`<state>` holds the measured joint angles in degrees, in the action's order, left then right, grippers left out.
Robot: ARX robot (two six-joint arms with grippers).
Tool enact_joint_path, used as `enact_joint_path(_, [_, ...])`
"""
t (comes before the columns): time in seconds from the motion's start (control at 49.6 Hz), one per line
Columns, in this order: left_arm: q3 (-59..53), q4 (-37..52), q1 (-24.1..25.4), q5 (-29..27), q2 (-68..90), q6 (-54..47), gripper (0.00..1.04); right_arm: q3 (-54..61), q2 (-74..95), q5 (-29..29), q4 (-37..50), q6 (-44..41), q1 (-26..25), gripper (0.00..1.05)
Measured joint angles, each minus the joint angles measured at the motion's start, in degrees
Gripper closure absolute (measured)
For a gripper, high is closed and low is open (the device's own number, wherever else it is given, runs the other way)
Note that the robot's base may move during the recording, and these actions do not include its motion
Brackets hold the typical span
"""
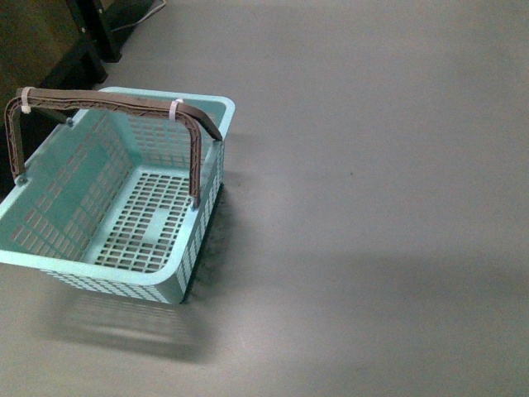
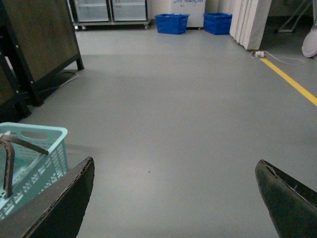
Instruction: Pick mango and avocado into basket
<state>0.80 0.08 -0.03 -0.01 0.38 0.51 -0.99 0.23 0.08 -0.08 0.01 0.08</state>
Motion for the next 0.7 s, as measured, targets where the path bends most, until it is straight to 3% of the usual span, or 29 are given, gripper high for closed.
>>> enact_joint_path(0.504, [0.1, -0.4, 0.0, 0.2, 0.2, 0.8, 0.09, 0.0, 0.0, 0.0, 0.0, 0.0, 0.0, 0.09])
enact_joint_path(0.584, [6.4, -12.2, 0.1, 3.6, 10.2, 15.2, 0.09, 0.0, 0.0, 0.0, 0.0, 0.0, 0.0, 0.09])
enact_joint_path(0.705, [13.4, -5.7, 2.3, 9.6, 28.2, 42.5, 0.09, 0.0, 0.0, 0.0, 0.0, 0.0, 0.0, 0.09])
